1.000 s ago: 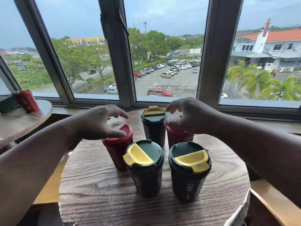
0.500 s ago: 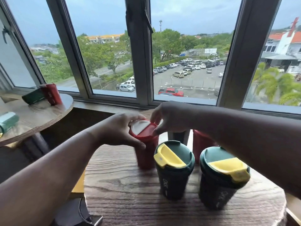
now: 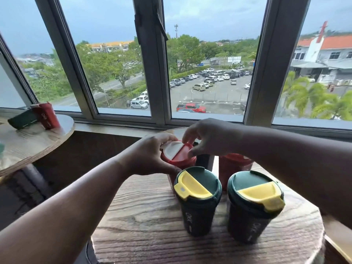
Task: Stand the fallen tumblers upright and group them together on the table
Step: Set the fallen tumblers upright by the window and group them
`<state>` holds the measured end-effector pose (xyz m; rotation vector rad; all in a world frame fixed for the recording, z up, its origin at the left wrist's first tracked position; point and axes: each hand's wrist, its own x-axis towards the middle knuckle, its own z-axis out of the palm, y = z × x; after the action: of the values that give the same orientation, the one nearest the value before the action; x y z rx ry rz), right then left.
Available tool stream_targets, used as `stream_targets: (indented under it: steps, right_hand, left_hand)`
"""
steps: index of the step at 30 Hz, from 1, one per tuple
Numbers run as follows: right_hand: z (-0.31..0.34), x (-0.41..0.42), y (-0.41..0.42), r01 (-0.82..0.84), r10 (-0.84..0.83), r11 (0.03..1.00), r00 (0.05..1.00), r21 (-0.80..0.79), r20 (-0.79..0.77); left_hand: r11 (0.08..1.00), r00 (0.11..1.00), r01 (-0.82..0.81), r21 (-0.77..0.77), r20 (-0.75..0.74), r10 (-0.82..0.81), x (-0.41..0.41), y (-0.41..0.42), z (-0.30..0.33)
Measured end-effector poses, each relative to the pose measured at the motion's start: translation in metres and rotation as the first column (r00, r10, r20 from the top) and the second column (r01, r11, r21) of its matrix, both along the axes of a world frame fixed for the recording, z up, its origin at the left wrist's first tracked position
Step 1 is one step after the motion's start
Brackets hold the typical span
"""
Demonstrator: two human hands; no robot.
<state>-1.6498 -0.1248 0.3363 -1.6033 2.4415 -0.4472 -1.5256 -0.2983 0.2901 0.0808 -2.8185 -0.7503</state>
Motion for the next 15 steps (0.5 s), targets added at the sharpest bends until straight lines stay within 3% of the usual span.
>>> stream_targets:
  steps: [7, 10, 13, 15]
  right_hand:
    - [0.0, -0.001, 0.018, 0.011, -0.013, 0.997, 0.999, -0.071, -0.03]
    - [0.007, 0.005, 0.048, 0.021, -0.024, 0.997, 0.999, -0.073, -0.042]
    - [0.014, 0.015, 0.082, 0.019, -0.018, 1.0, 0.999, 0.024, -0.039]
    - [0.016, 0.019, 0.101, 0.01, -0.004, 0.991, 0.999, 0.13, -0.048]
  left_hand:
    - [0.993, 0.991, -0.018, -0.114, 0.132, 0.034, 0.005, 0.006, 0.016]
    - [0.982, 0.998, -0.058, -0.181, -0.03, 0.053, 0.016, 0.014, 0.023]
    - [0.99, 0.988, 0.048, -0.135, -0.142, -0.067, 0.034, 0.038, 0.029]
    - [0.966, 0.981, 0.171, -0.192, -0.06, -0.185, 0.043, 0.059, 0.033]
